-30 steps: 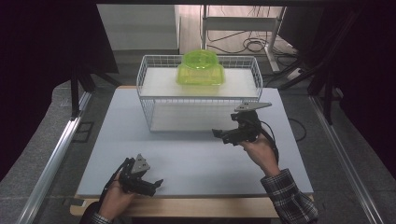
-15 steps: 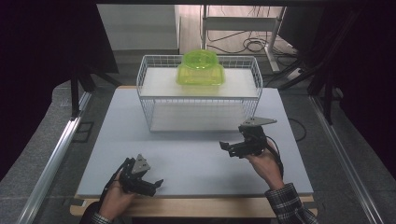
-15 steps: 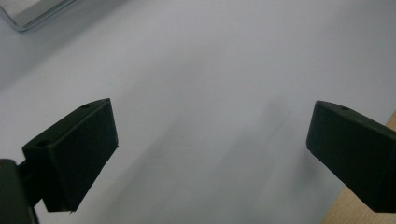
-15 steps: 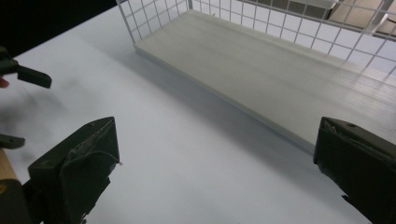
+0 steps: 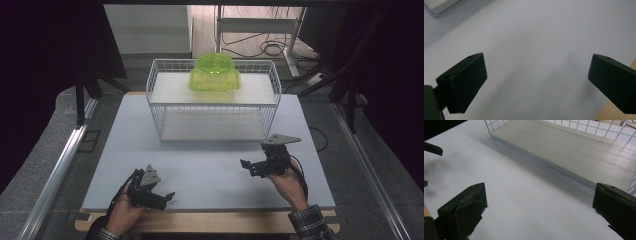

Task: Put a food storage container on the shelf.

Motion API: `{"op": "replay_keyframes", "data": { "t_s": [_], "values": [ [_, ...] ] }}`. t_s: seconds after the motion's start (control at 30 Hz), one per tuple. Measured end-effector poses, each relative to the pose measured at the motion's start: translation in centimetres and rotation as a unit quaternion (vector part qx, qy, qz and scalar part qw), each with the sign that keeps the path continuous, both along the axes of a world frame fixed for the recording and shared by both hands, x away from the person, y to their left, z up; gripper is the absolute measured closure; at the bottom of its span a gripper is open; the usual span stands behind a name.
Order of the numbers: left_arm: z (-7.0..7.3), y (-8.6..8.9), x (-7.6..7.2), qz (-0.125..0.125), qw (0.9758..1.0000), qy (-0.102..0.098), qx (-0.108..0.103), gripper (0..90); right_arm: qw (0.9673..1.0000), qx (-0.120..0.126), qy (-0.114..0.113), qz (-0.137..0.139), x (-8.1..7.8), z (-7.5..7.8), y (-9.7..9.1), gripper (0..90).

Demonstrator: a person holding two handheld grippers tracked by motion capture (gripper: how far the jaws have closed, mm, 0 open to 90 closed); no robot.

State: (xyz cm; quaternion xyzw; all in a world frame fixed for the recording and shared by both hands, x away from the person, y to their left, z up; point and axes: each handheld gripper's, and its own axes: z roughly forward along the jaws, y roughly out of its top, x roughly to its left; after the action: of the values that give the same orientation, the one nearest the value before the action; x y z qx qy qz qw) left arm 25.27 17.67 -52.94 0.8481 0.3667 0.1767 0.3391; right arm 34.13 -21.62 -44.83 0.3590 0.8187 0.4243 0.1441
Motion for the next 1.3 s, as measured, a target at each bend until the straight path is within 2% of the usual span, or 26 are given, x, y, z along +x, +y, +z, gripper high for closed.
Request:
{"op": "replay_keyframes", "data": {
  "t_s": [0.8, 0.97, 1.3],
  "values": [
    [-0.1, 0.1, 0.0, -0.001, 1.0000, -0.004, -0.001, 1.5, 0.9994, -0.018, 0.015, -0.027, -1.7, -3.3, -2.3, 0.0],
    [-0.1, 0.2, 0.0, -0.001, 1.0000, -0.004, -0.001, 1.4, 0.9987, -0.036, 0.018, -0.030, -1.9, -4.3, -2.5, 0.0],
    [-0.3, 0.0, 0.0, -0.006, 0.9999, -0.002, 0.009, 0.8, 0.9974, -0.052, 0.032, -0.038, -1.9, -5.8, -2.8, 0.0]
  ]
}}
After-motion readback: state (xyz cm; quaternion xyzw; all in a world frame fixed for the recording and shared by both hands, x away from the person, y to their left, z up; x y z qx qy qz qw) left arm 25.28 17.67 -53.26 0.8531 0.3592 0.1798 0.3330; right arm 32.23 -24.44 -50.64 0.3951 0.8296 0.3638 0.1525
